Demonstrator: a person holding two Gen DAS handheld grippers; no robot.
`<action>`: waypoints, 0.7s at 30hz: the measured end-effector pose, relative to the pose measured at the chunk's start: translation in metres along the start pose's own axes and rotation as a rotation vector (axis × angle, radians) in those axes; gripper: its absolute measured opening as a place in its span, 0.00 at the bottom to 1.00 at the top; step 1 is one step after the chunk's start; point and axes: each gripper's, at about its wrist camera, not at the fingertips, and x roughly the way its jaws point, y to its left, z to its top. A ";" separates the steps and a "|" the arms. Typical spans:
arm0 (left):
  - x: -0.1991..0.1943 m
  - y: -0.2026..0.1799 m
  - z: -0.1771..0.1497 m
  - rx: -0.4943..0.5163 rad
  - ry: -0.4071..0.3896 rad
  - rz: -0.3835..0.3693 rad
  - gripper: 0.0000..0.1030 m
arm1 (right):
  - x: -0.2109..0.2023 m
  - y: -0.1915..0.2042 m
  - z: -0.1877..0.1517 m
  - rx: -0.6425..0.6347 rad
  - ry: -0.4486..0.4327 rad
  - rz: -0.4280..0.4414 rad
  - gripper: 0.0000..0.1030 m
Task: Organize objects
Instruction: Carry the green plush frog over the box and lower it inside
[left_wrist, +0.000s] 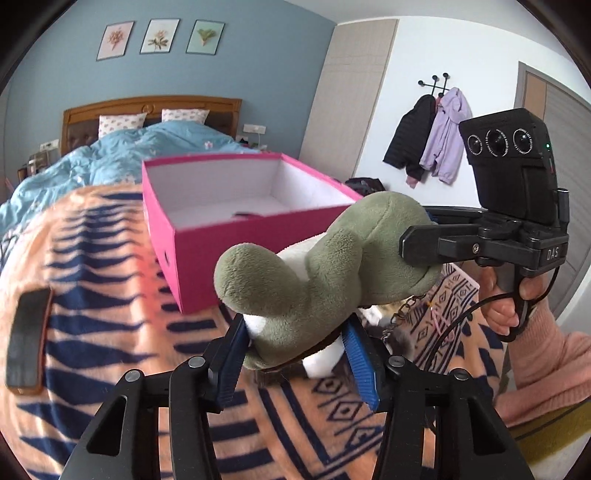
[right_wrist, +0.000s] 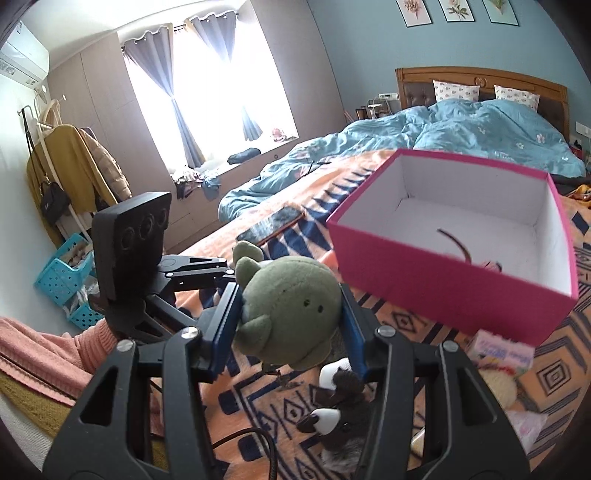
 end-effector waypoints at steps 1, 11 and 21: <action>0.000 -0.001 0.004 0.012 -0.002 0.008 0.51 | 0.000 0.000 0.002 -0.008 0.000 -0.001 0.52; 0.005 -0.006 0.064 0.103 -0.028 0.105 0.51 | -0.013 -0.009 0.045 -0.111 -0.041 -0.072 0.53; 0.023 0.005 0.111 0.123 -0.030 0.174 0.51 | -0.007 -0.036 0.083 -0.151 -0.068 -0.119 0.53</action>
